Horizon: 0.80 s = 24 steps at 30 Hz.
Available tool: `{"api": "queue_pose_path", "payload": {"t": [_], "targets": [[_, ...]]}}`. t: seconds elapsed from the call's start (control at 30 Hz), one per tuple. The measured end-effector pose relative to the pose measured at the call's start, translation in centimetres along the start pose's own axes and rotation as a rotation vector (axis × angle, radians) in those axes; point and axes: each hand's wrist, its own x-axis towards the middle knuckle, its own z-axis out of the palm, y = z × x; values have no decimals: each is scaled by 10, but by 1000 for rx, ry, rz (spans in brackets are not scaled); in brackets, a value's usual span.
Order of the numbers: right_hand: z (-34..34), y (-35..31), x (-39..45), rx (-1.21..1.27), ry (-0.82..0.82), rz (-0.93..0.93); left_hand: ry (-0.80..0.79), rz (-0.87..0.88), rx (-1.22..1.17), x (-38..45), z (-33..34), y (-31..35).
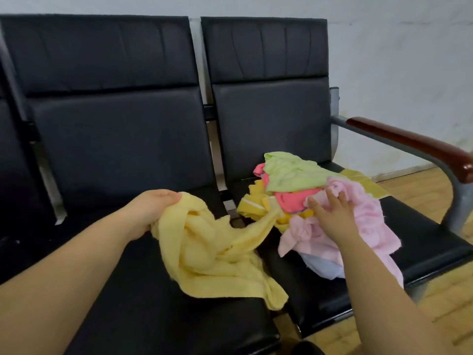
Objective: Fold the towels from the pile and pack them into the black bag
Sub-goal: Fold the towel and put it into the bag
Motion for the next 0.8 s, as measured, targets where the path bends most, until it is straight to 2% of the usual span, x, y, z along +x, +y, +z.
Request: {"api": "queue_pose_path", "payload": {"t": [0.1,0.2,0.3,0.47,0.73,0.8], "targets": [[3,-5,-8,-3,77,33,40,-48,31,-14,-25,-30],[7,-25,-26,-139,241,69,37,-89,31,-29,-38,-59],[23,-56,-47,-284,260,-75,25,-108,19,-40,-40,-82],[70,-81,-82,-402,-24,-294,50,-145,63,-54,-36,-112],[121,-106,-124,-256,-521,-334,121,-154,11,-71,-53,-166],[125,-110,-130,-232,-570,-335,51,-179,169,-79,-65,-165]]}}
